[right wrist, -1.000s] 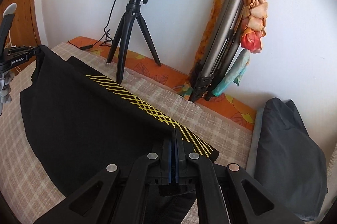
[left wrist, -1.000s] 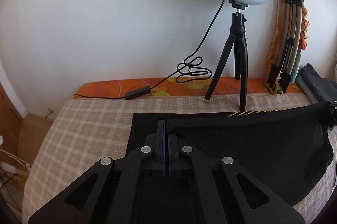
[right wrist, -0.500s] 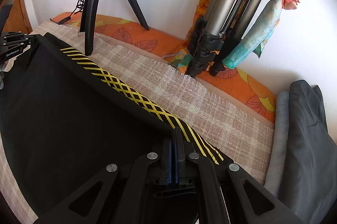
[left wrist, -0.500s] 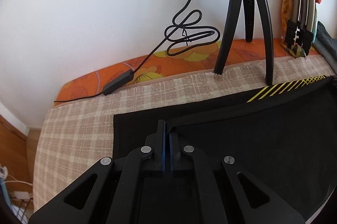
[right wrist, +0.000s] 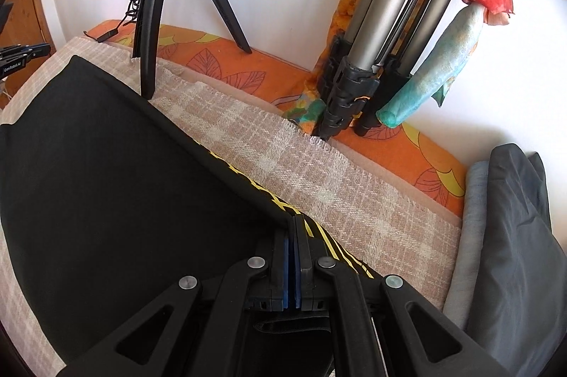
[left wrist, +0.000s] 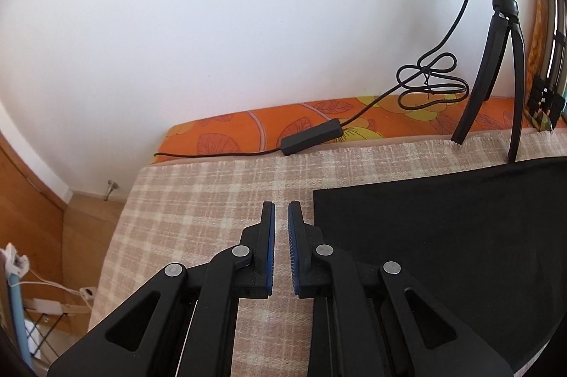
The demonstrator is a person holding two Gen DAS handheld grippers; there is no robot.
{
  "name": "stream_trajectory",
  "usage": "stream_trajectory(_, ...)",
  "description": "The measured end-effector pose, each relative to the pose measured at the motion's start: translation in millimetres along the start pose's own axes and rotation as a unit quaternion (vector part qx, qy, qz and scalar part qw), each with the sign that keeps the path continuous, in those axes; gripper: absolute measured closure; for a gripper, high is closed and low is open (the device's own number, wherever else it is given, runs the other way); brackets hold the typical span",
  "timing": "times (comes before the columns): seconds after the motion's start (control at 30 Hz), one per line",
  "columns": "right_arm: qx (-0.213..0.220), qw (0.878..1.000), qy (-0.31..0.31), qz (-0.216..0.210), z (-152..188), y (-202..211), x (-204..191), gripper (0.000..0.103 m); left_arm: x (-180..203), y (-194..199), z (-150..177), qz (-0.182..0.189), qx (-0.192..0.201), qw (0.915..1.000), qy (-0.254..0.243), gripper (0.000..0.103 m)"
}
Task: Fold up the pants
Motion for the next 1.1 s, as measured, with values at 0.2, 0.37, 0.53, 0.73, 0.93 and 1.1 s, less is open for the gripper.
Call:
stream_trajectory(0.2,-0.021,1.000,0.012,-0.012,-6,-10,1,0.103,29,11,14,0.049,0.004,0.9984,-0.028,0.095)
stream_trajectory(0.37,-0.027,0.999,0.016,-0.006,-15,-17,7,0.103,60,15,30,0.069,0.004,0.9959,-0.058,0.095)
stream_trajectory(0.53,-0.045,0.998,0.028,0.024,-18,-28,9,0.069,60,23,34,0.067,0.008,0.9958,-0.063,0.095)
stream_trajectory(0.73,-0.008,0.998,-0.008,0.059,-19,-3,26,0.044,33,63,38,0.069,0.029,0.9962,-0.044,0.095)
stream_trajectory(0.93,0.058,0.996,0.020,0.067,-7,57,-8,0.038,23,107,71,0.094,0.030,0.9933,-0.059,0.095)
stream_trajectory(1.1,0.095,0.995,0.034,0.013,17,102,-53,0.036,36,125,109,0.144,0.006,0.9869,-0.072,0.095)
Point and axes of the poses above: each gripper's, at about its wrist camera, not at the fingertips, and y roughly against the way its jaws point, x to its right, z to its underside, the point moved 7 cm from there along -y, roughly the way its jaws point, and after that the axes turned 7 degrees about -z, right-handed, at the moved point
